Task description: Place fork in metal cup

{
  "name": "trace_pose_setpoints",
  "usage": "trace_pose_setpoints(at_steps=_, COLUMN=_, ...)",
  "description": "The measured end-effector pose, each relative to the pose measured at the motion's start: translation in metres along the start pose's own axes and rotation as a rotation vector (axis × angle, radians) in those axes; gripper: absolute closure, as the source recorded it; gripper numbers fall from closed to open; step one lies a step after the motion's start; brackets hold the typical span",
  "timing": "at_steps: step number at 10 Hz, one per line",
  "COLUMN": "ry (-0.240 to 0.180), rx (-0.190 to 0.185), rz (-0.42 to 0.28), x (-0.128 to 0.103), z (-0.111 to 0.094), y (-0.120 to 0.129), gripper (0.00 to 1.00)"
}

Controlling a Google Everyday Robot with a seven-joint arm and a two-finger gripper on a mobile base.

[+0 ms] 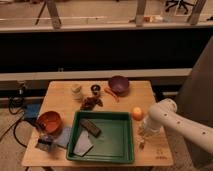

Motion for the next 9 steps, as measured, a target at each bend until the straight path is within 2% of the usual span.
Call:
trace_pose_setpoints(at_steps=2, ry=-0.004, rx=-0.024, rz=-0.002, x=-0.002, z=0.001, y=0.011, gripper=0.20)
trace_pose_setpoints(at_steps=4, ry=-0.007, rx=-0.020, rz=-0.007, x=-0.002, z=0.000, y=0.010, gripper=0.20)
trace_pose_setpoints(at_steps=5, ry=-0.012, rx=0.005, rz=-0.050, x=-0.003, z=-0.007, y=0.002, gripper=0.20)
trace_pose_setpoints(at_steps=6, ry=-0.017, rx=0.014, rz=-0.071, x=-0.002, z=-0.014, y=0.001, gripper=0.20)
trace_pose_setpoints(at_steps=9, ry=-0.038, rx=0.049, rz=-0.044, x=0.006, z=-0.026, y=-0.001, gripper=0.20)
